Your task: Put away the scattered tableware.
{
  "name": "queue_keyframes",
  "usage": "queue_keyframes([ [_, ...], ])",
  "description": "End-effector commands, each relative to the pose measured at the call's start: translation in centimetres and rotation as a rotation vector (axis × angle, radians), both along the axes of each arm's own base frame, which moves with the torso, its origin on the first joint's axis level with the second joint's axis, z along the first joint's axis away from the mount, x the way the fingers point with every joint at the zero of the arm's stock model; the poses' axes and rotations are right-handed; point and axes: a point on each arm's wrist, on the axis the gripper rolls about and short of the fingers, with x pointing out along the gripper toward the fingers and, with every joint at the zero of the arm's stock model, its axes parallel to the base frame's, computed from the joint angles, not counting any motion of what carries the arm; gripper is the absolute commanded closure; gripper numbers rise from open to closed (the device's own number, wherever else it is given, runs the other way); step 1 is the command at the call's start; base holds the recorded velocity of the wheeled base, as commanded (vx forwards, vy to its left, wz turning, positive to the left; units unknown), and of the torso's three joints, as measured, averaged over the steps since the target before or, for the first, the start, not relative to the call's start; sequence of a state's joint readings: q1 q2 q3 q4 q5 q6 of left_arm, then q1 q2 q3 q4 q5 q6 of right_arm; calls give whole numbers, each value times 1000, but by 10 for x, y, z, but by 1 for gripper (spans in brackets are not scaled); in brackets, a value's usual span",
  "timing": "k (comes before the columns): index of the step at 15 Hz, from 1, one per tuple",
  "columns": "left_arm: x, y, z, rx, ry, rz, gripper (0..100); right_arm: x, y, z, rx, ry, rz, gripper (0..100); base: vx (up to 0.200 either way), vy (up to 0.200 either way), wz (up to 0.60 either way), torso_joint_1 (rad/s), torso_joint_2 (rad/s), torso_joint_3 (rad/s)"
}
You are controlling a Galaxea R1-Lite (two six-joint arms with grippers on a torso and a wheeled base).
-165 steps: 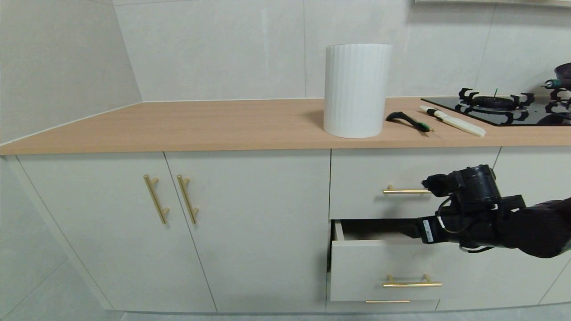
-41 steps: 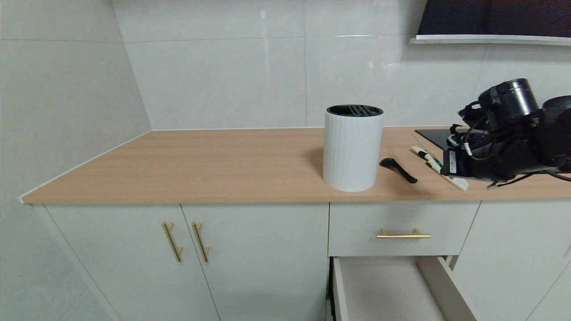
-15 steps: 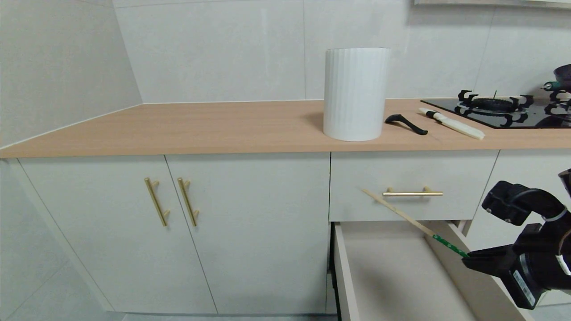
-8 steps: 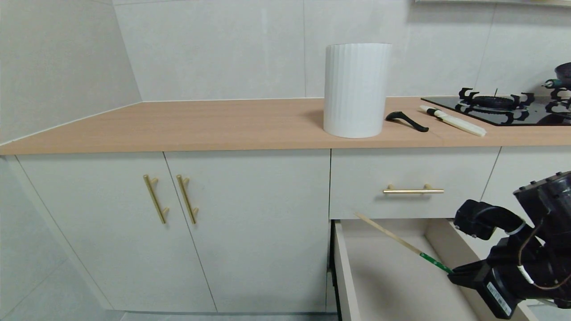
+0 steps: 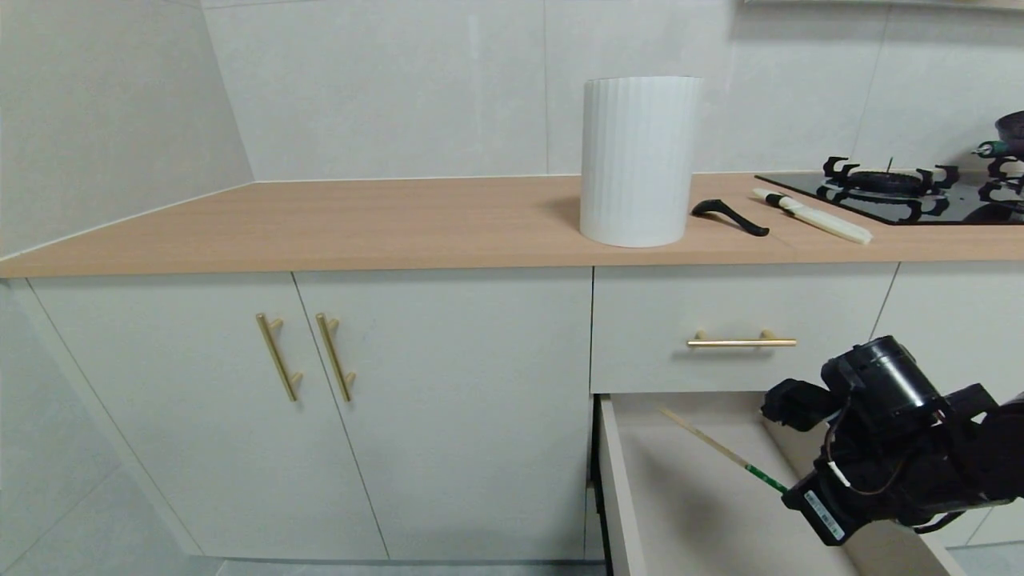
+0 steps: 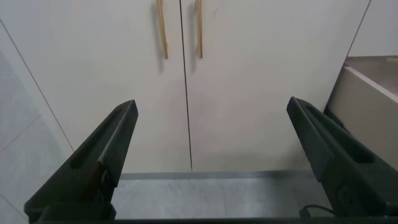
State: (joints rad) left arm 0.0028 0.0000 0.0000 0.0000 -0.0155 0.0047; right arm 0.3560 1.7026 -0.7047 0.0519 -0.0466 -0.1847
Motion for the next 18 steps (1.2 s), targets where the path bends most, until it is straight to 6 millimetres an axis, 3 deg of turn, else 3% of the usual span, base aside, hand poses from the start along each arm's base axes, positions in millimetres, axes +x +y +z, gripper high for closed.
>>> queue_keyframes([
  [1, 0, 0, 0, 0, 0, 0, 0, 11, 2, -19, -10, 68, -1, 100, 0, 0, 0, 0, 0, 0],
  [4, 0, 0, 0, 0, 0, 0, 0, 38, 15, -39, 30, 129, -93, 100, 0, 0, 0, 0, 0, 0],
  [7, 0, 0, 0, 0, 0, 0, 0, 69, 42, -70, 106, 221, -221, 100, 0, 0, 0, 0, 0, 0],
  [12, 0, 0, 0, 0, 0, 0, 0, 85, 69, -99, 101, 340, -225, 100, 0, 0, 0, 0, 0, 0],
  [18, 0, 0, 0, 0, 0, 0, 0, 84, 82, -110, 77, 338, -279, 100, 0, 0, 0, 0, 0, 0],
])
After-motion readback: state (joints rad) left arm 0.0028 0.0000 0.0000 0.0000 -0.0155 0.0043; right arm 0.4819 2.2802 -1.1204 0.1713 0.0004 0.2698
